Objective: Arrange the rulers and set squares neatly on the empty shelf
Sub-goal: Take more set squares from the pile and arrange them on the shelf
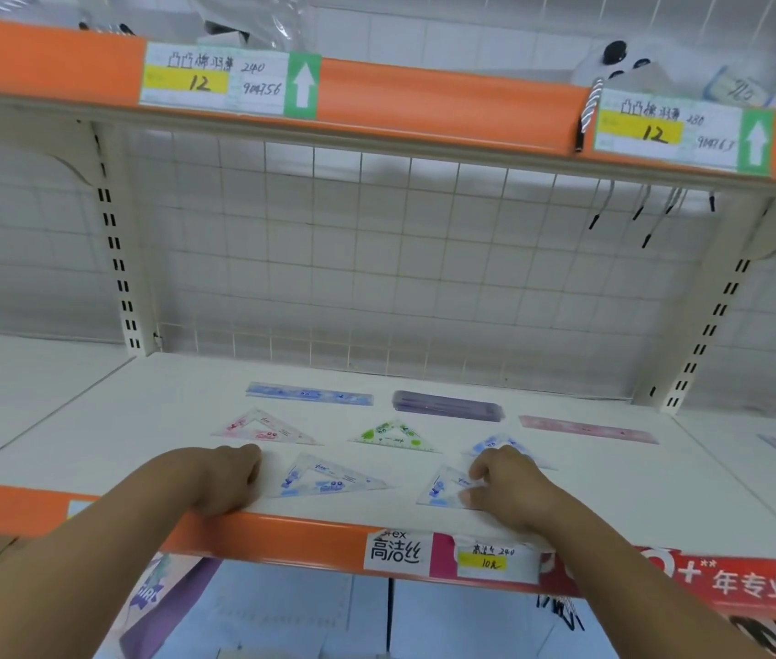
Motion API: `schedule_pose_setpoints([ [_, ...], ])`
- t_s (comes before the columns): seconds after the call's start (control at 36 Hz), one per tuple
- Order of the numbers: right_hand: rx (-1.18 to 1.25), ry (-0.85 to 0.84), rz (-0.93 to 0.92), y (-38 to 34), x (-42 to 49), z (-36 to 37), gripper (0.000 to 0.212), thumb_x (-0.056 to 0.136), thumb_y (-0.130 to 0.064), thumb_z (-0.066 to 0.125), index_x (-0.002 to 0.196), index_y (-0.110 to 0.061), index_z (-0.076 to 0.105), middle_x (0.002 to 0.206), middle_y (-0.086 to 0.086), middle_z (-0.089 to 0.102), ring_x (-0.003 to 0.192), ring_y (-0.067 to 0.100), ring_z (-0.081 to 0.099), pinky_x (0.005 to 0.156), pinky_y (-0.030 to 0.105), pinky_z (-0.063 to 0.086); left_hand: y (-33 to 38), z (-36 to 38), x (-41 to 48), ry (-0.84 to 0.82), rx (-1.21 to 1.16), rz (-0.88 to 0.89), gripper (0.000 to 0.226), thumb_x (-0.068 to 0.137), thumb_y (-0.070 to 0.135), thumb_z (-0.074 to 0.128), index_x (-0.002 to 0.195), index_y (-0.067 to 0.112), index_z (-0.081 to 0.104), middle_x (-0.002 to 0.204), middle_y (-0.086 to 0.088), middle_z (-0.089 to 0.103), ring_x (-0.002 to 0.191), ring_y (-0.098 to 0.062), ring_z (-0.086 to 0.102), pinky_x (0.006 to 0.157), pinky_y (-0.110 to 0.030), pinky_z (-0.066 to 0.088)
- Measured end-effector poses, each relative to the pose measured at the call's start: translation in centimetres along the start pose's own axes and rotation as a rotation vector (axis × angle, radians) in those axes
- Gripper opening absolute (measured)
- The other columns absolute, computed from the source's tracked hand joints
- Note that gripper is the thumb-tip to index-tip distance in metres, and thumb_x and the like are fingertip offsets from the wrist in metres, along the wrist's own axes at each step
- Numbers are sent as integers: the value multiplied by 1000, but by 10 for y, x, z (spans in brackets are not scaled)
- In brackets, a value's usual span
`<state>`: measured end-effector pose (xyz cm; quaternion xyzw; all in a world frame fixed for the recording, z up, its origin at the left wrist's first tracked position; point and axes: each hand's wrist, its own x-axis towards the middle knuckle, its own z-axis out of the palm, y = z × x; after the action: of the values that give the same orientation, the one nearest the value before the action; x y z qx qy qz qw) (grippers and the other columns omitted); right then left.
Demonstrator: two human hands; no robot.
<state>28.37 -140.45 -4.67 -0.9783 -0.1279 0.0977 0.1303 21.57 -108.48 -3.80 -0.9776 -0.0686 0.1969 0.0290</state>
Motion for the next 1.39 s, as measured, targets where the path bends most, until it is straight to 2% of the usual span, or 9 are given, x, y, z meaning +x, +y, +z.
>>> schedule_pose_setpoints([
  [0.19,37,-15,-27,-2,-2,4,59,82,-47,67,129,-18,48,129,3,42,120,20,43,102,32,40,-1,1,0,11,-6,-6,25,97,34,39,115,18,45,121,-3,57,108,-21,54,88,-29,39],
  [0.42,-27,89,-134,-11,-6,5,37,85,-35,66,119,-23,56,113,-2,46,115,18,44,94,29,40,-1,2,0,18,-18,18,12,98,33,38,102,22,41,118,-2,57,90,-17,49,85,-29,38],
  [0.5,-56,117,-199,-15,-10,9,7,88,-25,61,91,-23,67,100,-2,52,104,19,53,84,28,45,-1,2,0,19,-24,27,11,98,34,39,100,23,40,117,-1,57,88,-16,47,85,-28,38],
  [0.72,33,57,-208,-4,-14,7,13,88,-22,64,100,-21,69,91,-14,50,88,7,51,86,21,45,-1,3,0,24,-21,21,20,97,35,39,110,20,44,118,-2,57,89,-16,47,86,-28,39],
  [0.86,70,1,-148,13,-15,1,19,86,-20,67,77,-34,57,84,-21,50,84,4,52,77,13,42,-1,4,0,21,-5,4,16,97,32,38,105,20,43,118,-2,57,107,-21,54,89,-29,39],
  [1.0,8,-21,-137,15,-17,-3,18,85,-27,69,101,-27,61,106,-7,49,105,13,53,88,21,43,0,3,0,26,-8,-4,25,97,34,38,114,18,45,119,-1,57,95,-19,51,88,-29,39],
  [1.14,-2,-53,-128,13,-15,-7,26,87,-19,65,70,-33,51,117,-1,51,113,15,51,95,24,44,-1,4,2,25,-8,-11,11,96,33,38,100,23,40,118,-1,57,90,-17,48,85,-28,38],
  [1.25,-35,-82,-145,13,-14,-8,26,88,-25,64,71,-35,46,111,0,39,119,19,37,100,28,38,1,3,0,31,-13,-16,19,96,32,38,109,19,45,119,-1,57,103,-20,54,86,-28,38],
  [1.39,-5,-76,-172,16,-16,-7,18,88,-27,64,82,-34,48,116,-4,32,117,17,33,100,28,36,-1,4,1,24,-11,-4,10,96,33,38,100,23,40,117,-1,57,89,-17,47,85,-28,38],
])
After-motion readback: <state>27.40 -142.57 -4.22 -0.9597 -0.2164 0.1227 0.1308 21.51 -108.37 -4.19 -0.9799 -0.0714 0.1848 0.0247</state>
